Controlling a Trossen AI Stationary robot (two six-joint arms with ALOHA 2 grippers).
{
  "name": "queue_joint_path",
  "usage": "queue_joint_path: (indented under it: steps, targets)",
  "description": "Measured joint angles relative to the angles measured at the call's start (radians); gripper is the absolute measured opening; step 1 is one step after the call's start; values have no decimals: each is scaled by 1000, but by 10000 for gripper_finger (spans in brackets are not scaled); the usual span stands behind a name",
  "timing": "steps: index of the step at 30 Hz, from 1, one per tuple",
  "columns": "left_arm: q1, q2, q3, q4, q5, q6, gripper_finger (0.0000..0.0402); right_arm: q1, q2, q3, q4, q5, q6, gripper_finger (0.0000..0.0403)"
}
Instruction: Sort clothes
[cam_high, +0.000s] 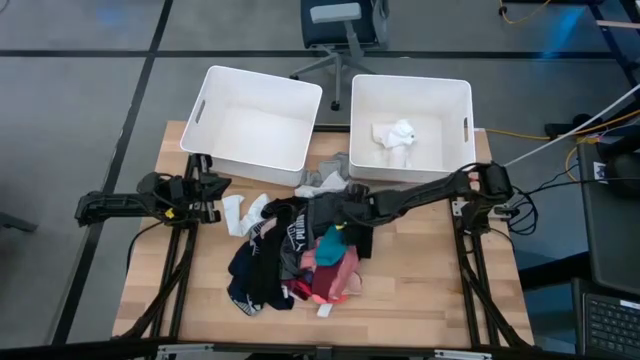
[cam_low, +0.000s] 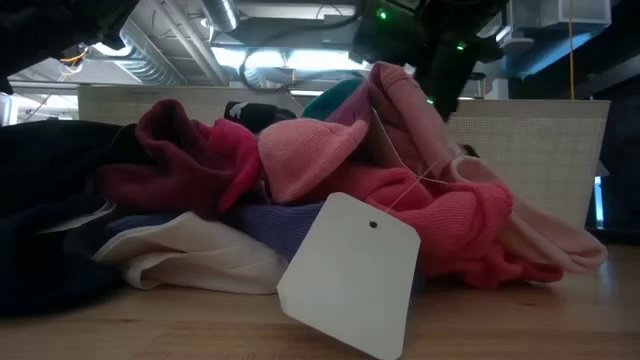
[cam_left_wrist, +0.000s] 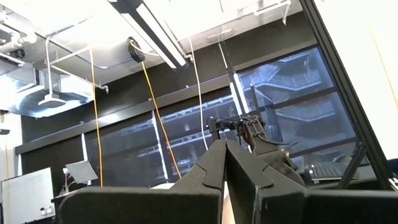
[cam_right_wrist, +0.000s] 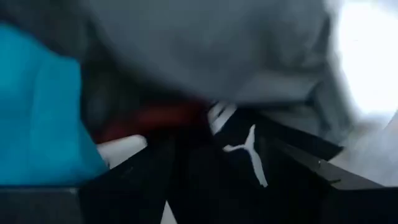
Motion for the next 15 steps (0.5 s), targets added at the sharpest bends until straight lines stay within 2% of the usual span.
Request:
queue_joint_path:
  steps: [6,12,15]
  targets:
    - [0,0,0,1,0,-1,4,79,0,0,-209,-35,67,237]
    - [0,0,0,1,0,-2,4,141,-1,15,-364,-225,81,237]
    - [0,0,0,2,0,-2,4,159,-1,81,-479,-252,81,237]
